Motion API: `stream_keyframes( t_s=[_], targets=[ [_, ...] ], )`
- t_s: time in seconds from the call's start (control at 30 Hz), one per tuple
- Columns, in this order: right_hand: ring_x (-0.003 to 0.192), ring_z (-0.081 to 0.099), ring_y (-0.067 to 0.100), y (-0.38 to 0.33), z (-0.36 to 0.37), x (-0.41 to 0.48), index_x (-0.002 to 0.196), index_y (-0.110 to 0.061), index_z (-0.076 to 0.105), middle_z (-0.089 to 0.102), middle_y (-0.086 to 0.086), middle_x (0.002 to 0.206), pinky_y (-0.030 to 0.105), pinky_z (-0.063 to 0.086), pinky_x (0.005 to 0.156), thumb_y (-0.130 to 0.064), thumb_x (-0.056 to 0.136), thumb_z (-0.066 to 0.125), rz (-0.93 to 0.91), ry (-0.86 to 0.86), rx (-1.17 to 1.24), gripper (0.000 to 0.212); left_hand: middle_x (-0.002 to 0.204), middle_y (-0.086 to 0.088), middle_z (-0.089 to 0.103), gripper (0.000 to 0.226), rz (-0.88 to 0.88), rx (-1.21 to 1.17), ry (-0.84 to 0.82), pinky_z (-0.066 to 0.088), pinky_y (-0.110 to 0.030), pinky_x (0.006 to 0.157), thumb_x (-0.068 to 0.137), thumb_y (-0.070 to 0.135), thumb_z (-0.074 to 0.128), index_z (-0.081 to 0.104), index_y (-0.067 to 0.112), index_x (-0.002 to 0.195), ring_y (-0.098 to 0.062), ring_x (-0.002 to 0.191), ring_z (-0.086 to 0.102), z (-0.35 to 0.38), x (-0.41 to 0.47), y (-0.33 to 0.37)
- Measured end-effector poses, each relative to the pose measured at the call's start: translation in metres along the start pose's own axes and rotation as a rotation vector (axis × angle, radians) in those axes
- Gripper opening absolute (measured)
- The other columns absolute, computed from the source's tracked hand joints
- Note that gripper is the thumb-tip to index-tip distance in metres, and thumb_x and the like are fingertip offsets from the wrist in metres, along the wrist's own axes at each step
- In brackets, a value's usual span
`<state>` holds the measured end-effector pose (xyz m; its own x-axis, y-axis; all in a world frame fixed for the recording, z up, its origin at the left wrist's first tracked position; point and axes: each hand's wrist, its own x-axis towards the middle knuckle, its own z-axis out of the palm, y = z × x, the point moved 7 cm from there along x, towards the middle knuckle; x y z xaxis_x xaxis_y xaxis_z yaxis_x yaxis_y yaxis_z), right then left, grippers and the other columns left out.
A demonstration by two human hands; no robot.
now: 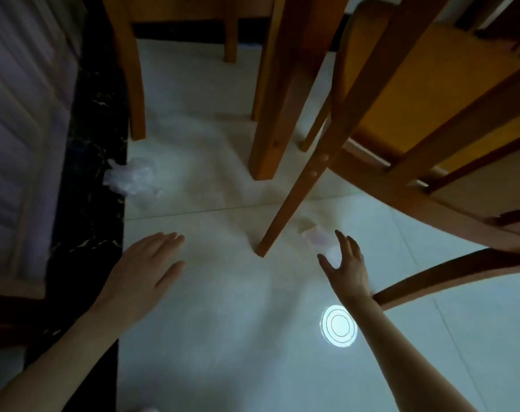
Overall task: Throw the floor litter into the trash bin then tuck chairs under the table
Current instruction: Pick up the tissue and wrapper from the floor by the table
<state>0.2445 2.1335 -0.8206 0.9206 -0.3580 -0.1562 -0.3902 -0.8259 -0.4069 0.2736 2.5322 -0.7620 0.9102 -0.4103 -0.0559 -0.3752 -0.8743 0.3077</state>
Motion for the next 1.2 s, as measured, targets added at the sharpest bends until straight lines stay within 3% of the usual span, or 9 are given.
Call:
stream_keyframes(
  t_s=[0.2, 0.33, 0.53, 0.7, 0.9, 1.2],
  targets=[
    [0.129, 0.045, 0.036, 0.031, 0.050, 0.037, 0.149, -0.030, 0.034, 0.037, 0.011, 0.151, 0.047, 0.047, 0.096, -0.046, 0.088, 0.066, 0.064, -0.013, -0.005, 0.071, 0.133, -0.012, 0.057, 0.075, -0.003, 0.020, -0.031, 0.039, -0.043, 0.103, 0.097, 0.057, 0.010, 0.052, 0.007, 0.134, -0.032, 0.125, 0.051, 0.044, -0.007, -0.024],
    [0.119, 0.052, 0.035, 0.028, 0.065, 0.031, 0.145, -0.024, 0.042, 0.049, 0.016, 0.137, 0.043, 0.048, 0.093, -0.032, 0.089, 0.066, 0.017, -0.006, 0.032, 0.062, 0.130, -0.015, 0.058, 0.062, -0.029, 0.003, -0.016, 0.042, -0.046, 0.101, 0.094, 0.047, 0.027, 0.054, 0.005, 0.132, -0.034, 0.120, 0.052, 0.046, -0.001, -0.031],
    [0.112, 0.055, 0.029, 0.012, 0.077, -0.021, 0.141, -0.027, 0.047, 0.054, 0.009, 0.129, 0.039, 0.052, 0.084, -0.035, 0.088, 0.067, -0.090, -0.052, 0.084, 0.058, 0.129, -0.013, 0.058, 0.059, -0.008, -0.065, -0.002, 0.043, -0.044, 0.100, 0.093, 0.044, 0.031, 0.053, 0.006, 0.132, -0.032, 0.118, 0.053, 0.054, 0.007, -0.017],
    [0.100, 0.059, 0.015, -0.003, 0.079, -0.070, 0.135, -0.038, 0.047, 0.057, -0.006, 0.123, 0.028, 0.049, 0.081, -0.044, 0.085, 0.066, -0.199, -0.124, 0.153, 0.054, 0.129, -0.015, 0.059, 0.060, -0.020, -0.108, -0.004, 0.044, -0.044, 0.099, 0.093, 0.044, 0.031, 0.054, 0.004, 0.131, -0.032, 0.118, 0.053, 0.063, 0.007, -0.018],
    [0.106, 0.052, 0.003, -0.057, 0.085, -0.082, 0.139, -0.040, 0.044, 0.054, -0.013, 0.127, 0.020, 0.044, 0.090, -0.051, 0.087, 0.060, -0.417, -0.237, 0.188, 0.055, 0.130, -0.012, 0.058, 0.060, -0.051, -0.130, 0.020, 0.043, -0.041, 0.100, 0.091, 0.044, 0.032, 0.053, 0.005, 0.132, -0.030, 0.118, 0.052, 0.068, 0.006, -0.026],
    [0.111, 0.052, 0.007, -0.152, 0.094, -0.046, 0.140, -0.032, 0.049, 0.056, -0.010, 0.125, 0.019, 0.040, 0.090, -0.037, 0.088, 0.069, -0.553, -0.105, 0.247, 0.056, 0.134, -0.006, 0.055, 0.058, -0.077, -0.112, 0.115, 0.040, -0.039, 0.104, 0.092, 0.047, 0.037, 0.051, 0.011, 0.135, -0.024, 0.122, 0.050, 0.053, 0.018, -0.077]
  ],
)
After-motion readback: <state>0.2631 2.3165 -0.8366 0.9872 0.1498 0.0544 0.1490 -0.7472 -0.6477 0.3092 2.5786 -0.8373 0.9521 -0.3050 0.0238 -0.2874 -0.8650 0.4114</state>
